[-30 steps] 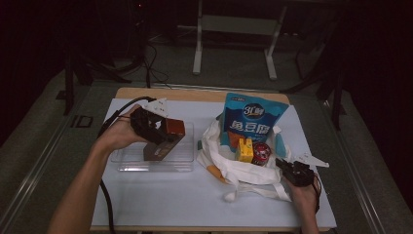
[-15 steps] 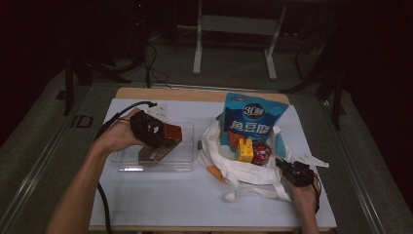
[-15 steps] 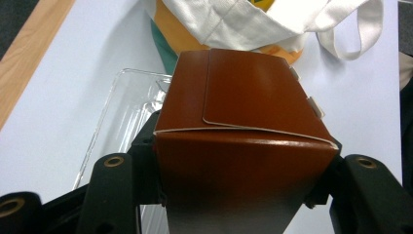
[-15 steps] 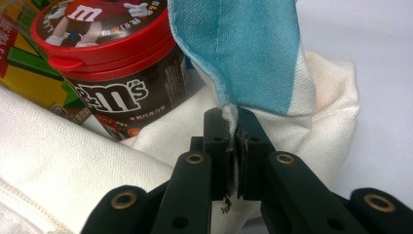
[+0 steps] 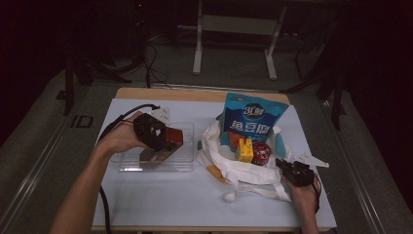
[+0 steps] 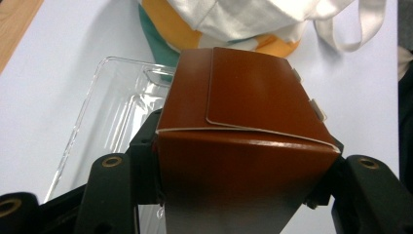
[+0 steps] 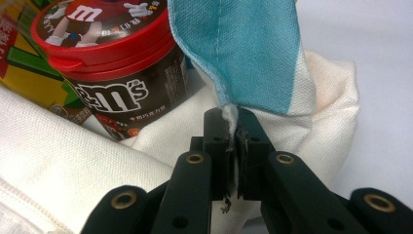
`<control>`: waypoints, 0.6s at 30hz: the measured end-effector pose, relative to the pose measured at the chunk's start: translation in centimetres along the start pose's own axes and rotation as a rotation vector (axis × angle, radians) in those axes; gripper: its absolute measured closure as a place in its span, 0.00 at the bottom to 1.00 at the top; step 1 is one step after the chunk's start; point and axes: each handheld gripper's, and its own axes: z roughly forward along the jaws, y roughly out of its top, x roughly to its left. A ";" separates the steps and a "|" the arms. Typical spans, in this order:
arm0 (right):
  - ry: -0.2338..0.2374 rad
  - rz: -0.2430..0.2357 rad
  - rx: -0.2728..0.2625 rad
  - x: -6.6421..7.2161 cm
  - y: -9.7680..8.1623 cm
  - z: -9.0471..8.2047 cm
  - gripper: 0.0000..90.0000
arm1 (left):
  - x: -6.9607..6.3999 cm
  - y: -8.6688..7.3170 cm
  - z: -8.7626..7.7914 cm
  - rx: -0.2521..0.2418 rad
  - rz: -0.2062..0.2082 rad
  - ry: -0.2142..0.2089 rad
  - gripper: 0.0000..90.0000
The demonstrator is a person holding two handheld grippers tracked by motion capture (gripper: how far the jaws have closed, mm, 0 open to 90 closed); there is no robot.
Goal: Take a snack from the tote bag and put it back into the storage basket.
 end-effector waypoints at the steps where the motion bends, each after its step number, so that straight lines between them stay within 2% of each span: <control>1: 0.000 0.000 0.000 0.0 0.0 0.0 0.95 | 0.0 0.0 0.0 0.000 0.000 0.000 0.46; 9: -0.001 -0.001 0.000 0.0 0.0 0.0 0.95 | 0.2 0.0 0.3 -0.010 -0.017 -0.008 0.45; 10: -0.001 -0.001 0.000 0.0 0.0 0.0 0.95 | 0.2 0.1 0.7 -0.020 -0.026 -0.019 0.44; 13: 0.000 0.000 0.000 0.0 0.0 0.0 0.95 | 0.3 0.3 1.0 -0.022 -0.041 -0.018 0.44; 18: 0.000 0.003 0.000 0.0 0.0 0.0 0.95 | 0.4 0.5 1.5 -0.024 -0.050 -0.031 0.43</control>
